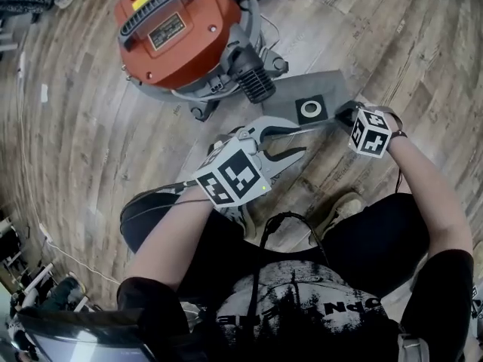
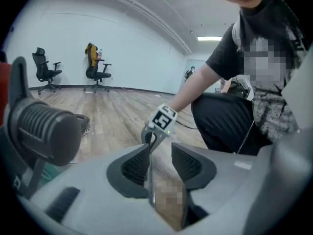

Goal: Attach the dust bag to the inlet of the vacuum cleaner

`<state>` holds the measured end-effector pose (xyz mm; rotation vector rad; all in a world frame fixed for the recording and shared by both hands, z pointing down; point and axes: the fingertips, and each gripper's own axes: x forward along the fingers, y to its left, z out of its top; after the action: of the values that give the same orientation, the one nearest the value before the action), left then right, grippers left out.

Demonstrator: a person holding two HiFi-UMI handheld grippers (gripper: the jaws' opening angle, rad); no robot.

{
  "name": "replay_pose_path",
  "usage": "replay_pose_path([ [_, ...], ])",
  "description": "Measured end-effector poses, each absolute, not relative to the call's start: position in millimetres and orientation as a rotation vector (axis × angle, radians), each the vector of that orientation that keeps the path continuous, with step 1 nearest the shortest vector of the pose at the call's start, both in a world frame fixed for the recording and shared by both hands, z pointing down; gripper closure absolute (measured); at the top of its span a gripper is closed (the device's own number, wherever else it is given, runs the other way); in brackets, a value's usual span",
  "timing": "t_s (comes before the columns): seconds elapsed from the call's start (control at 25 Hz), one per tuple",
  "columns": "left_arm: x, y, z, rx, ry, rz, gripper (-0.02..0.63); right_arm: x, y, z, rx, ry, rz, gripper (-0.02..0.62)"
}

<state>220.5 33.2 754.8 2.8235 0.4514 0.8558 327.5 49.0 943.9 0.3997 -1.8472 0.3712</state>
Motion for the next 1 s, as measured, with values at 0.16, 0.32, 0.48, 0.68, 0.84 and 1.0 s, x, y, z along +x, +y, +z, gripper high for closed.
replay_pose_path([
  [0.16, 219.0, 37.1, 806.0, 2.855, 0.506, 1.183, 0.4, 321.9, 35.0, 897.1, 0.487, -1.943, 0.479, 0.589],
  [0.32, 217.1, 29.8, 838.3, 2.865, 0.514, 1.401, 0.388, 313.4, 33.0, 858.1, 0.53, -2.026, 0.569, 0.59],
  [0.48, 229.3, 29.0, 841.3, 2.889, 0.517, 1.419, 0.388, 305.8, 40.2, 833.7, 0.545, -2.095, 0.644, 0.591],
  [0.68, 240.3, 31.2, 842.2, 2.939, 0.543, 1.468, 0.415, 299.8, 42.5, 809.4, 0.567, -2.173, 0.716, 0.591],
  [0.84, 243.4, 26.2, 840.2, 2.972, 0.502, 1.482, 0.542, 298.6, 46.0, 802.3, 0.571, -2.212, 0.726, 0.591],
  [1.0, 244.0, 27.2, 843.1, 2.967, 0.507, 1.512, 0.562, 296.8, 49.1, 797.8, 0.561, -2.237, 0.723, 0.591],
])
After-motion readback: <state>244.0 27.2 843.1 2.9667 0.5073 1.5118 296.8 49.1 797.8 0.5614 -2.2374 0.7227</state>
